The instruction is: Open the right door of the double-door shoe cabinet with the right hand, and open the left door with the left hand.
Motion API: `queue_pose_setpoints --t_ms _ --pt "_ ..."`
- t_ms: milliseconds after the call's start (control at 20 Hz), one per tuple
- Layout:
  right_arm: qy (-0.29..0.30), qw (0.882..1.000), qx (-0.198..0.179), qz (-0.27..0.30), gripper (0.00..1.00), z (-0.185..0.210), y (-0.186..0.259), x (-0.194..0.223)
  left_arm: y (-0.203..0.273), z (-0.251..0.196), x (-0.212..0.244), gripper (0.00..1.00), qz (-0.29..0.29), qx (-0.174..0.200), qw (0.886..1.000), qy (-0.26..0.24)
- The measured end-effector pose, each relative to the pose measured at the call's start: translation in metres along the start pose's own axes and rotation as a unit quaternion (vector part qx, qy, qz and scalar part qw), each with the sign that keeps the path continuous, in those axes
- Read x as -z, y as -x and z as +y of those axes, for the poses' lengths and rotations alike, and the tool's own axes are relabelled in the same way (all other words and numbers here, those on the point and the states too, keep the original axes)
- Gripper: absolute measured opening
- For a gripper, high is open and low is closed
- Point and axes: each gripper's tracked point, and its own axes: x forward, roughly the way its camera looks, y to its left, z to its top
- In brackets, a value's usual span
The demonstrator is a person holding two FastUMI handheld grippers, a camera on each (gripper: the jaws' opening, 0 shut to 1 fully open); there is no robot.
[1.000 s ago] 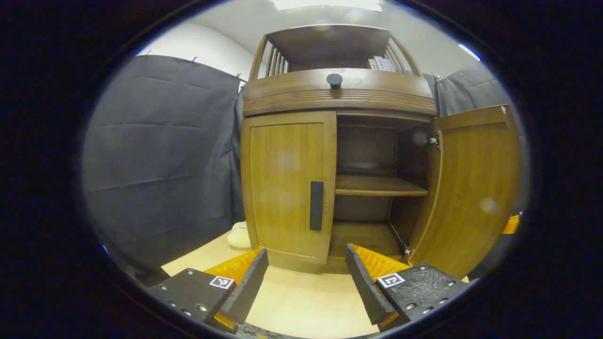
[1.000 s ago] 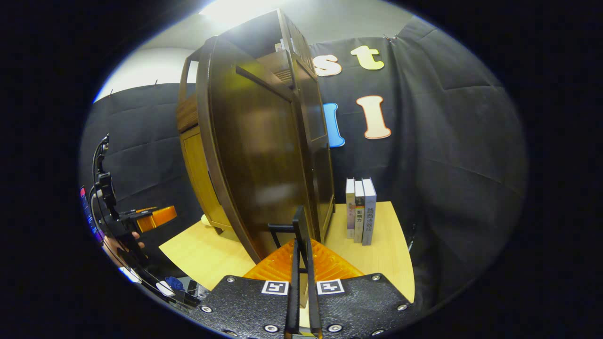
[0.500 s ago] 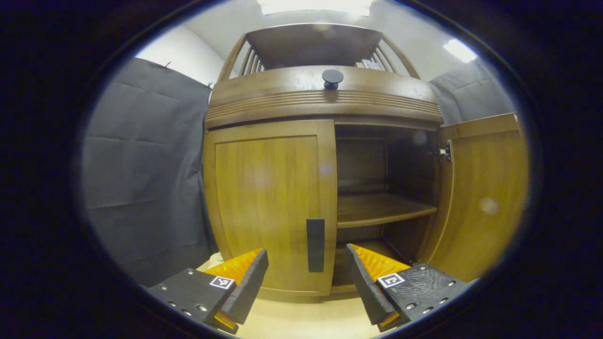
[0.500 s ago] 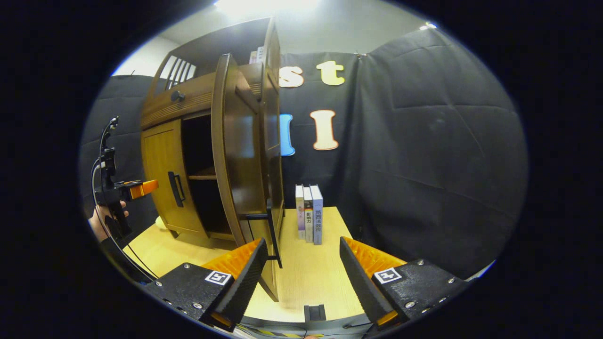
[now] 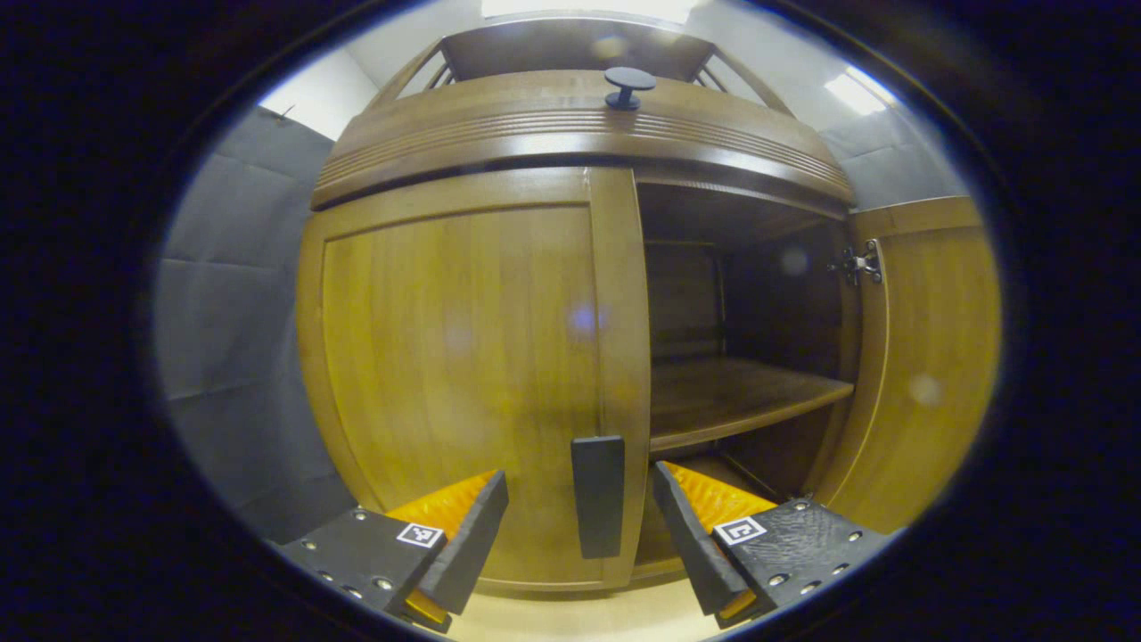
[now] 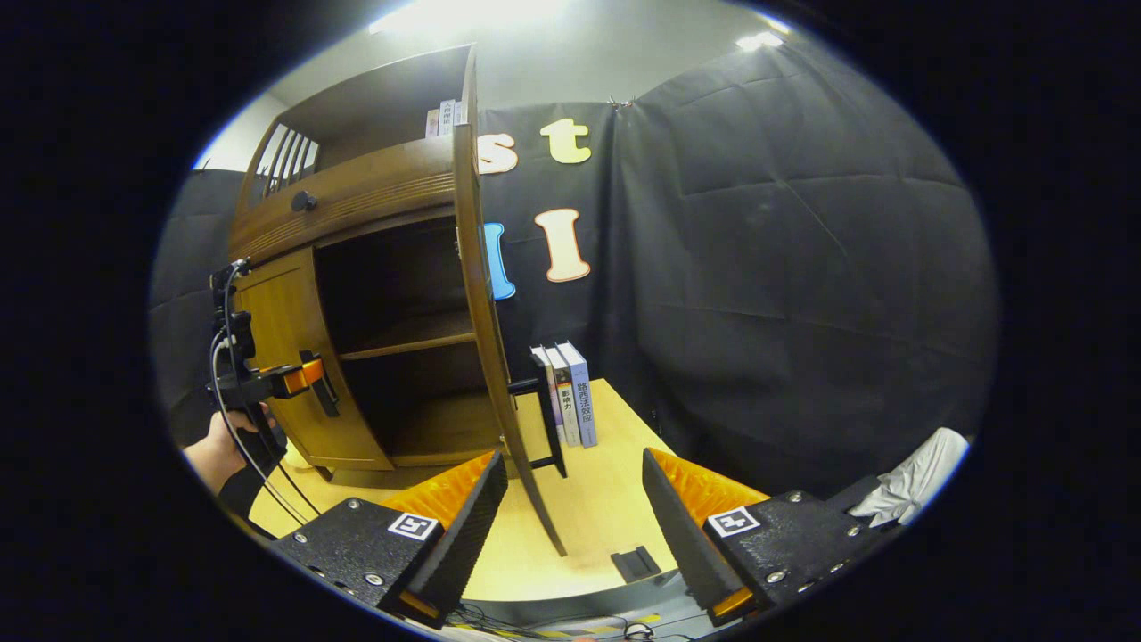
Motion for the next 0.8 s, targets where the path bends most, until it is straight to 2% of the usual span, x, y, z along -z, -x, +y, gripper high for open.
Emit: queue_pose_setpoints --t_ms 150,200,400,650,800 --pt "-0.002 1.0 -0.01 0.006 0.92 0.011 0.002 0.004 -0.014 -0.005 -0.003 0.76 -0.002 0.012 1.0 0.003" --pt "-0.003 1.0 -0.015 0.007 0.92 0.015 0.002 0.005 -0.019 -0.009 -0.005 0.76 -0.003 0.021 1.0 0.002" --pt "-0.006 0.999 -0.043 0.005 0.92 0.033 0.003 0.007 -0.018 -0.008 0.0 0.24 -0.015 0.003 1.0 0.0" --pt "-0.001 0.997 -0.076 0.0 0.94 0.048 -0.003 0.005 -0.014 -0.004 0.009 0.31 -0.014 0.032 0.999 0.022" --pt "0.001 0.996 -0.091 0.001 0.94 0.053 -0.003 0.006 -0.002 -0.004 0.006 0.29 -0.012 0.038 0.999 0.022"
